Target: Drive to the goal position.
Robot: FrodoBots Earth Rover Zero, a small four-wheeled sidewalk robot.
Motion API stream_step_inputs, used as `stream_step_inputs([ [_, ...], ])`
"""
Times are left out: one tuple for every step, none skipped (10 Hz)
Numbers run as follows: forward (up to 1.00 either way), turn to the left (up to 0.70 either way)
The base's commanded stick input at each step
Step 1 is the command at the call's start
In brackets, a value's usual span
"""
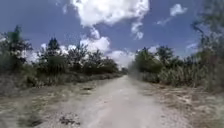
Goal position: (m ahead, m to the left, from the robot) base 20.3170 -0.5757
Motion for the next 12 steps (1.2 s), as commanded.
stream_step_inputs([
  [0.45,0.0],
  [0.45,0.03],
  [0.45,0.08],
  [0.45,0.25],
  [0.45,0.27],
  [0.45,0.27],
  [0.45,0.23],
  [0.45,0.09],
  [0.45,0.0],
  [0.45,0.0],
  [0.45,0.0],
  [0.45,0.0],
])
